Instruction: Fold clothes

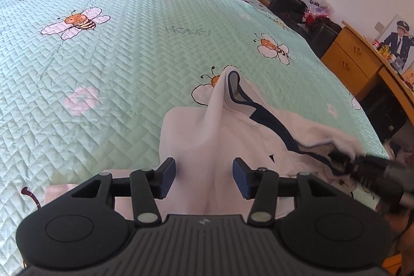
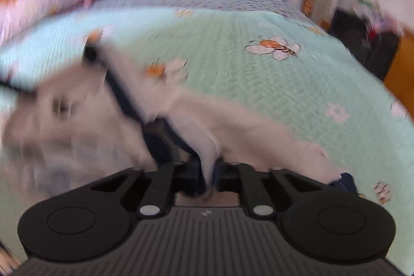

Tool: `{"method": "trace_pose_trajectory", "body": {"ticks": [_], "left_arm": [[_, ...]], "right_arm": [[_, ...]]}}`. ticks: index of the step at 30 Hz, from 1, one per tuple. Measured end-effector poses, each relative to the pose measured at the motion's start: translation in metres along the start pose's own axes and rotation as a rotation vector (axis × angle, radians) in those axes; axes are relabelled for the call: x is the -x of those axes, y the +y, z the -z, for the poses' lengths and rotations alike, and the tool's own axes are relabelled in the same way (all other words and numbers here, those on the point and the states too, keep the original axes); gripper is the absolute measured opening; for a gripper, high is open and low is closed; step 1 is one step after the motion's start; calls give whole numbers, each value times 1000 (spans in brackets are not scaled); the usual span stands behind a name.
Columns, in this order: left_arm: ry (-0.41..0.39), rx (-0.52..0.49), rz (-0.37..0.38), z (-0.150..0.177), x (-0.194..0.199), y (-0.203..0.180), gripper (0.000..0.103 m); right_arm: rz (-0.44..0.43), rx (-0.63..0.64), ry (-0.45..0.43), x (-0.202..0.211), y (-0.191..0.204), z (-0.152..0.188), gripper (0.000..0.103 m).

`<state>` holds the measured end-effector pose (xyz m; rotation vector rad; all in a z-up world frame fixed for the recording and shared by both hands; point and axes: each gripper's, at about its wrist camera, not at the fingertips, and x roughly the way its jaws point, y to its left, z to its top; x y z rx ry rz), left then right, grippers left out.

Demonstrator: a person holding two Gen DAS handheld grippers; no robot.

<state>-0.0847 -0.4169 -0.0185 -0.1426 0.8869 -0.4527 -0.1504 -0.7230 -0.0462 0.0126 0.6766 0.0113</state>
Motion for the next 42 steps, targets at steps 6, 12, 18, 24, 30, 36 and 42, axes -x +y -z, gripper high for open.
{"method": "trace_pose_trajectory", "body": {"ticks": [6, 12, 18, 24, 30, 36, 42], "left_arm": [[0, -14, 5, 2, -1, -6, 52], [-10, -30, -23, -1, -5, -11, 54], [-39, -31, -33, -20, -24, -9, 57], [21, -132, -90, -36, -62, -18, 53], [-60, -228, -161, -43, -58, -37, 4], [-236, -270, -264, -92, -28, -46, 4], [-324, -381, -393, -148, -33, -60, 4]], "right_arm": [[48, -235, -154, -13, -35, -50, 8], [35, -357, 46, -58, -60, -60, 37], [-47, -547, -70, 6, -72, -5, 51], [-31, -565, -36, 39, -64, 43, 51], [27, -505, -19, 47, -55, 65, 51], [48, -523, -29, 46, -61, 64, 51], [12, -507, -25, 42, -53, 60, 51]]}}
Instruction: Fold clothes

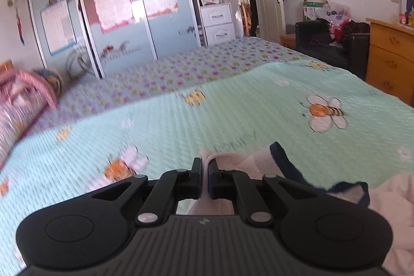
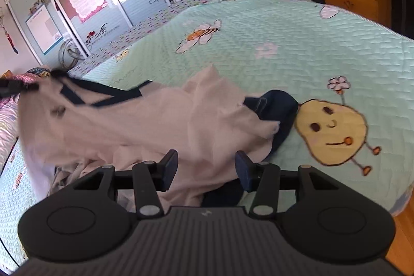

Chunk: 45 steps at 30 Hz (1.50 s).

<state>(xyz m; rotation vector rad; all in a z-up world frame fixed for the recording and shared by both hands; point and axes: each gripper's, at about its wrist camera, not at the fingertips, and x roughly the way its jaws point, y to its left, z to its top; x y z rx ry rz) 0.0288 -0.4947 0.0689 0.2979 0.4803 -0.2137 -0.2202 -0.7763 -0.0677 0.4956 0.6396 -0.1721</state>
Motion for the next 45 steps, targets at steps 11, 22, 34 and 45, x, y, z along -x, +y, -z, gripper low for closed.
{"method": "trace_pose_trajectory", "body": {"ticks": [11, 22, 34, 45], "left_arm": [[263, 238, 15, 58, -24, 38, 36], [443, 464, 400, 171, 49, 23, 51], [427, 516, 401, 160, 39, 7, 53], [261, 603, 502, 155, 90, 41, 6]], "right_arm": [[-74, 79, 110, -4, 19, 12, 51], [-130, 119, 137, 4, 36, 21, 59], [-107, 133, 136, 17, 42, 21, 59], [-87, 137, 148, 12, 42, 23, 59]]}}
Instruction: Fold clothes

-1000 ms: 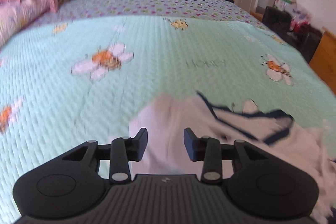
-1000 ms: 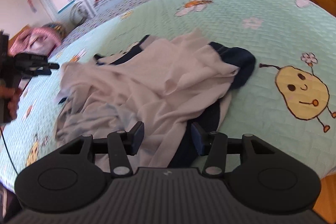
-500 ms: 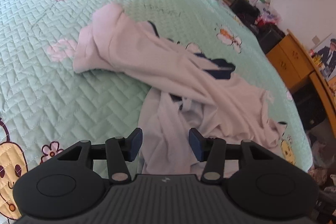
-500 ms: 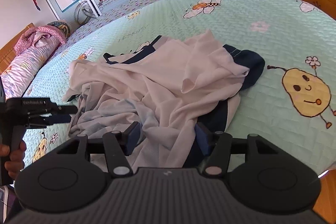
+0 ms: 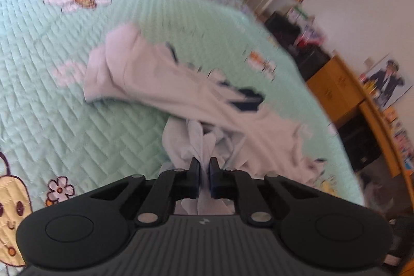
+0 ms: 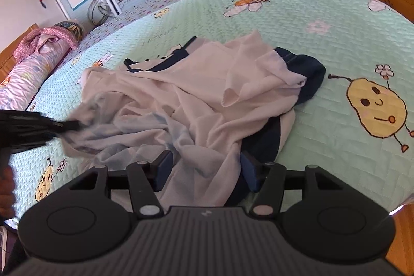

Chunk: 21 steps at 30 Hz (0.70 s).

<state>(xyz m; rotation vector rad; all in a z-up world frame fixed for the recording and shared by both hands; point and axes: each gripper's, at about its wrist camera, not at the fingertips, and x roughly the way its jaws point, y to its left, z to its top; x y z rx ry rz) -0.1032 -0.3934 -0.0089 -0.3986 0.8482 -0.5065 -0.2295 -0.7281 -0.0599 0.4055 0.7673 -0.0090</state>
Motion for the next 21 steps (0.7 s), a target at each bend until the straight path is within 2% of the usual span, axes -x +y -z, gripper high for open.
{"method": "trace_pose_trajectory", "body": {"ticks": [3, 5, 7, 9, 11, 13, 15, 18, 20, 21], "left_arm": [[-45, -26, 109, -6, 36, -15, 6], [-21, -49, 205, -4, 50, -27, 7], [40, -83, 261, 7, 48, -36, 9], [139, -134, 241, 24, 33, -40, 14], [246, -170, 159, 44, 12, -40, 16], [320, -154, 108, 59, -4, -33, 16], [328, -93, 136, 63, -4, -22, 16], [282, -66, 198, 53, 13, -12, 19], [245, -56, 245, 41, 29, -7, 31], [211, -43, 241, 33, 36, -4, 43]], "right_arm": [[5, -15, 2, -4, -3, 0, 59], [4, -13, 7, -7, -2, 0, 59], [7, -7, 15, -11, -1, 2, 59], [13, -4, 24, -16, 1, 3, 60], [22, 2, 32, -18, 2, 5, 60], [25, 15, 38, -17, 3, 4, 60], [26, 24, 41, -14, 1, 4, 60], [34, 17, 38, -9, -5, 3, 60], [35, -1, 34, -7, -8, 2, 60], [31, -9, 32, -7, -9, 2, 60]]}}
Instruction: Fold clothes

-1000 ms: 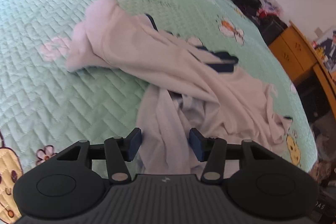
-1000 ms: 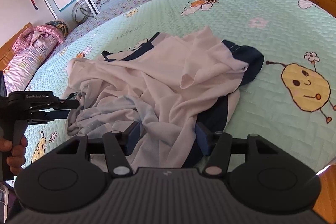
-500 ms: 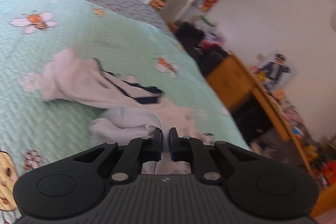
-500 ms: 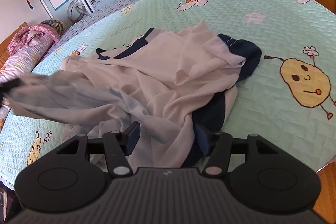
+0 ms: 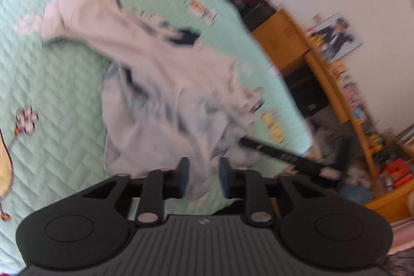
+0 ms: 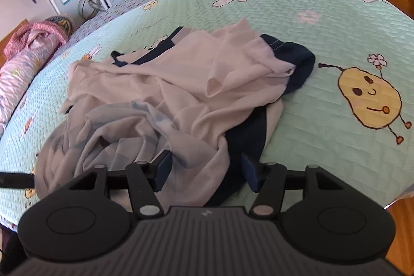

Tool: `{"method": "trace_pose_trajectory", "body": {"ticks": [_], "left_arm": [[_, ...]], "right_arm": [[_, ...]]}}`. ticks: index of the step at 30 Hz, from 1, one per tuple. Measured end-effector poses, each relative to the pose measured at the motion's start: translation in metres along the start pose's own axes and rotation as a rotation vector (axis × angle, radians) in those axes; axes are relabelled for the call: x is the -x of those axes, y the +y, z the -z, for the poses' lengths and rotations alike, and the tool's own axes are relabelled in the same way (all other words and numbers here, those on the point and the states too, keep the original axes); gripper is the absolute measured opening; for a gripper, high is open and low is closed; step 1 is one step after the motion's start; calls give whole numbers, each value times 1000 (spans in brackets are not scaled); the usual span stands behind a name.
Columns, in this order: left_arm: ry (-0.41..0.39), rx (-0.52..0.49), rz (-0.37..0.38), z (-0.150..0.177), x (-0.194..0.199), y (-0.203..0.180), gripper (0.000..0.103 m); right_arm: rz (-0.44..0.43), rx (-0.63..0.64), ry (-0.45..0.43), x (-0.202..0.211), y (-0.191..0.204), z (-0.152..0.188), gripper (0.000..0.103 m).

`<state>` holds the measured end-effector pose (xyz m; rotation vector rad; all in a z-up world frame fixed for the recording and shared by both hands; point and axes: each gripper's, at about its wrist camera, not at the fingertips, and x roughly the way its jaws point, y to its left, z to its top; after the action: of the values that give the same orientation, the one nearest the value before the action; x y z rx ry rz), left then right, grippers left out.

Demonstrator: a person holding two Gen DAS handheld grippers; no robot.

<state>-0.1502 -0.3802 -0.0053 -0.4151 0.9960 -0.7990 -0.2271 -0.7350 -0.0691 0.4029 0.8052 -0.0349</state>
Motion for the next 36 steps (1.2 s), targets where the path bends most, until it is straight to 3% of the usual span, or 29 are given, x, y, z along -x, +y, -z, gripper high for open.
{"method": "trace_pose_trajectory", "body": {"ticks": [1, 3, 5, 7, 12, 14, 18, 22, 29, 32, 36], "left_arm": [[-45, 14, -24, -6, 7, 2, 54], [-114, 44, -120, -18, 11, 6, 65], [-159, 69, -223, -30, 6, 11, 65], [-145, 70, -266, -41, -12, 19, 64], [-80, 57, -305, -50, -45, 27, 62], [-52, 59, -322, -49, -52, 31, 57], [-29, 94, -311, -48, -59, 47, 6], [-76, 118, -344, -44, -47, 47, 1], [-235, 80, -249, -7, 49, -1, 1], [-235, 91, -336, 7, 67, -2, 1], [-196, 250, -450, 18, 63, 38, 2]], "right_arm": [[-4, -7, -2, 0, -1, 0, 60], [-12, -16, -1, -2, 1, 0, 60], [-24, -21, 6, -5, 4, 0, 60], [-23, -15, 10, -7, 9, 2, 61], [-5, 28, 4, 0, 13, 2, 62], [5, 19, -3, 3, 8, 1, 63], [14, -28, -5, 2, 0, -1, 63], [13, -30, -11, 3, 2, 0, 63], [26, -29, -10, 3, -4, 2, 63], [25, -55, -8, -3, -6, 2, 63], [14, -32, -7, -6, 5, 2, 63]]}}
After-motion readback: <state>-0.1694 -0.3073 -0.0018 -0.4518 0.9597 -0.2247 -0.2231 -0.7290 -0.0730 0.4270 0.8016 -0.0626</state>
